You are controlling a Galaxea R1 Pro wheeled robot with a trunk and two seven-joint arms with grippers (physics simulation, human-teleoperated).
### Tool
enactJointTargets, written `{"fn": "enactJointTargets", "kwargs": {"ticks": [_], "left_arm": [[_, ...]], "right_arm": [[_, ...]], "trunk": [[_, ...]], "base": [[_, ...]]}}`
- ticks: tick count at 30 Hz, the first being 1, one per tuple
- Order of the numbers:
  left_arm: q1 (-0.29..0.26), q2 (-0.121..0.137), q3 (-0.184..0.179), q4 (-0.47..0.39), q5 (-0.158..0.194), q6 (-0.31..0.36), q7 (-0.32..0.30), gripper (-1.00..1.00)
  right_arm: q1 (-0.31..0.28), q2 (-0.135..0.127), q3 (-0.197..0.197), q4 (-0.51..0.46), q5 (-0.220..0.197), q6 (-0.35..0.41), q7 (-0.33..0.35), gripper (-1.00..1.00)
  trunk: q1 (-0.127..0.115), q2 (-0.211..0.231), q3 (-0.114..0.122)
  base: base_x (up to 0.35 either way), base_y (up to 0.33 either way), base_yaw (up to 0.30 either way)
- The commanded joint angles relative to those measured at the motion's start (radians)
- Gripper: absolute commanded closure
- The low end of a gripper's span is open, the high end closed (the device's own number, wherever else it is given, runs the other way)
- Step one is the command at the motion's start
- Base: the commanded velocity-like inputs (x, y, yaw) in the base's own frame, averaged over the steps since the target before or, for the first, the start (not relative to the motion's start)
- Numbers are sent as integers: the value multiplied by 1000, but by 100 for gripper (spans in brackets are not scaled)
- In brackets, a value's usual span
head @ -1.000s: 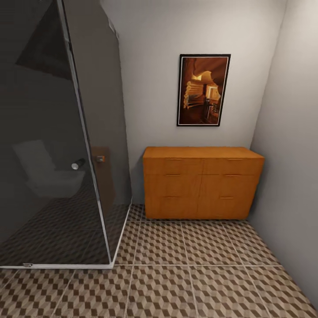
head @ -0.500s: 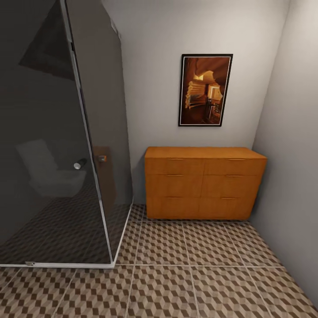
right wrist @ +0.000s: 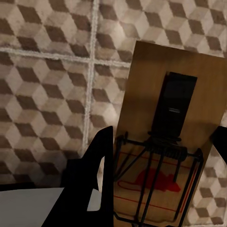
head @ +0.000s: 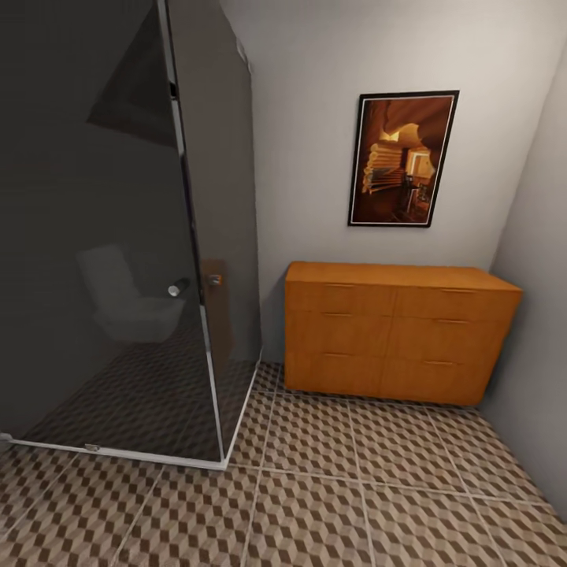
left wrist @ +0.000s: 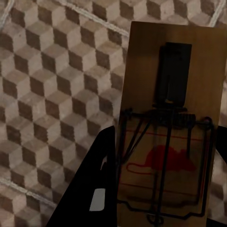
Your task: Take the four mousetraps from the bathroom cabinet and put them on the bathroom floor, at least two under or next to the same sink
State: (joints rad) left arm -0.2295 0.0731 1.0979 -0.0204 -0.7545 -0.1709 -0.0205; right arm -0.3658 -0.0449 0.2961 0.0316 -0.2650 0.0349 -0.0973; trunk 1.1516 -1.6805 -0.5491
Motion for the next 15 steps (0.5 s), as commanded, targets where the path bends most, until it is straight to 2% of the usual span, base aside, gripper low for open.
{"fn": "enactJointTargets", "kwargs": {"ticks": [1,15], "left_arm": [[-1,0,8,0,-10,-2,2,100],[-1,-1,8,0,-11,-2,2,100]], "right_arm": [[-1,0,9,1,-11,2,2,100],[0,0,9,1,-10,2,2,100]], "trunk": [[0,0,-1],[0,0,-1]], "base": [[0,0,272],[0,0,273]]}}
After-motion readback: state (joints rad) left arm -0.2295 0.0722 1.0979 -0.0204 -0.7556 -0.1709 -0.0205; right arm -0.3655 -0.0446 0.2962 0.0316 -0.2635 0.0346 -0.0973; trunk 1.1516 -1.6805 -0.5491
